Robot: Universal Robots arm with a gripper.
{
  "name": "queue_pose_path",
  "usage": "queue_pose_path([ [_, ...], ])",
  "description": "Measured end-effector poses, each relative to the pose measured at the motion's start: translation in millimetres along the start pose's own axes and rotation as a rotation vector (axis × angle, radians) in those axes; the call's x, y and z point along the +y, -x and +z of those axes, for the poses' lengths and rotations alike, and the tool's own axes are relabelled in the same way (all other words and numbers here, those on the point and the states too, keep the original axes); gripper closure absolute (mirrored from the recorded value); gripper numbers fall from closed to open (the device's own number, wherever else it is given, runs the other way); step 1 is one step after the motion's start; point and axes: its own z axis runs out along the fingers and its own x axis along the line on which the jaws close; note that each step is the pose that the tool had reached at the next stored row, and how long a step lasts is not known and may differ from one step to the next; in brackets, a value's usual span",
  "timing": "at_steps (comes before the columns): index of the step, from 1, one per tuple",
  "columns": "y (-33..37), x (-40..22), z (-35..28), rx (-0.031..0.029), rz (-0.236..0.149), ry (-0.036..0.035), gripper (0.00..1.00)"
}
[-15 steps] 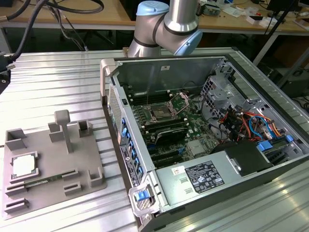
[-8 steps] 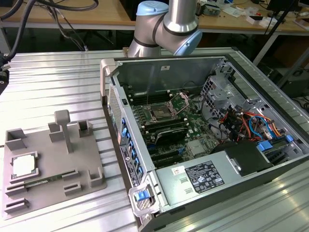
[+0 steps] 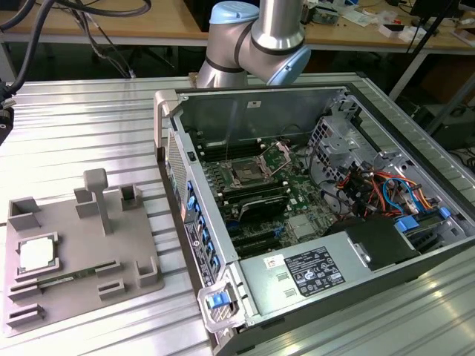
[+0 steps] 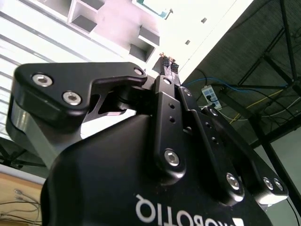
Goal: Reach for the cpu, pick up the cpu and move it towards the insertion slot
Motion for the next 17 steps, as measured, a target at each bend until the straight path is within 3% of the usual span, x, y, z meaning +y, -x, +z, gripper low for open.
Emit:
queue_pose_path([
  [6, 0.0, 0.0, 0.0, 0.0000, 0.000, 0.0004, 0.89],
  [9, 0.0, 0.0, 0.0, 0.0000, 0.000, 0.0007, 0.83],
  [11, 0.0, 0.0, 0.0, -0.0001, 0.000, 0.0009, 0.64],
  [13, 0.0, 0.0, 0.0, 0.0000, 0.000, 0.0008, 0.52],
  [14, -0.1, 0.0, 0.2, 0.0001, 0.000, 0.0008, 0.52],
  [16, -0.1, -0.4, 3.1, 0.0018, -0.008, 0.0011, 0.40],
  [17, -0.1, -0.5, 5.2, 0.0031, -0.015, 0.0011, 0.40],
])
